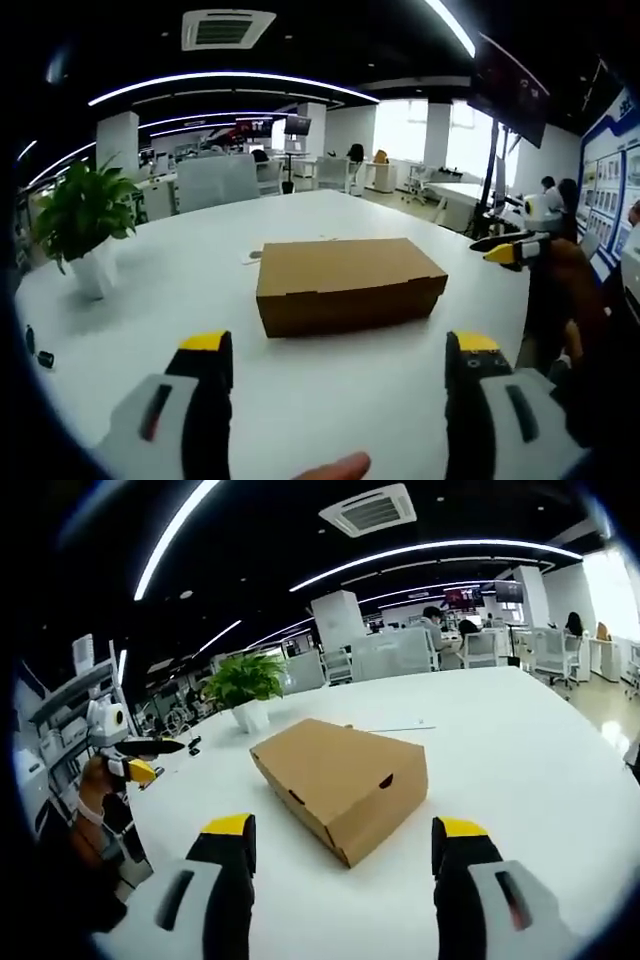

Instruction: Operate the shoe box by opening the lid, removing the specified soft item, and placing it in the target area until the item is outside and the box remains undamaged.

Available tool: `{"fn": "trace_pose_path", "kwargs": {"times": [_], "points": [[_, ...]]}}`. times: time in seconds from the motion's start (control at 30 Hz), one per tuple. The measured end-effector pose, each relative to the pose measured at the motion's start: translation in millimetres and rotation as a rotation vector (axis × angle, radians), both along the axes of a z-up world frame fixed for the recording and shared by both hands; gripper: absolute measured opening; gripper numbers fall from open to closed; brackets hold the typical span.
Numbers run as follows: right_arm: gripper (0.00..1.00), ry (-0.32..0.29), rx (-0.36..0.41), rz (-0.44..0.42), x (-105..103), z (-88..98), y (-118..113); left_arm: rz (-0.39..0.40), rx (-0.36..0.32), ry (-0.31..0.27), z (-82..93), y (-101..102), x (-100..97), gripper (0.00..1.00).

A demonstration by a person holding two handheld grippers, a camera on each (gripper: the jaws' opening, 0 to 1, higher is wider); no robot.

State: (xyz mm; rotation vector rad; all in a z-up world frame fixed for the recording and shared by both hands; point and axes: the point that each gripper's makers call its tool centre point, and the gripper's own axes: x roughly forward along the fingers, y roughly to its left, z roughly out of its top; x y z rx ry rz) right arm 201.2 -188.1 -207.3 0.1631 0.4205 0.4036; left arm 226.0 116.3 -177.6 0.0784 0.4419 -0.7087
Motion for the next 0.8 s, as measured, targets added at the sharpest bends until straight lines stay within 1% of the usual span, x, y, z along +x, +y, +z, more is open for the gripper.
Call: {"fn": "trace_pose_path", "kwargs": {"times": [0.17,0.23,0.3,0.37,0.47,0.57,0.67,0.8], "points": [[0.74,0.01,0.01,0.008,7.9,-4.0,3.8,-0.006,0.008,0.009,-3.8,0.8,10.6,0.9],[0.73,0.015,0.017,0.008,11.3,-5.6,4.6,-0.019,0.001,0.017,-4.0,-0.6,14.4,0.9],[0.73,0.02,0.009,0.001,15.5,-8.3,4.5,-0.031,-0.014,0.024,-3.0,-2.6,17.8,0.9],[0.73,0.021,0.006,-0.001,20.0,-10.3,5.5,-0.052,-0.031,0.035,-1.8,-5.0,23.4,0.89],[0.73,0.019,0.032,0.009,24.3,-9.6,10.2,-0.076,-0.036,0.056,-3.1,-6.7,32.0,0.89],[0.73,0.021,0.034,0.011,28.6,-10.7,11.8,-0.107,-0.058,0.088,-4.0,-10.1,38.8,0.89],[0.72,0.026,0.04,0.01,32.4,-12.3,10.9,-0.127,-0.057,0.107,-6.2,-11.6,46.2,0.89],[0.72,0.035,0.048,0.005,37.2,-15.0,9.3,-0.142,-0.037,0.127,-8.8,-9.6,57.9,0.89]]}}
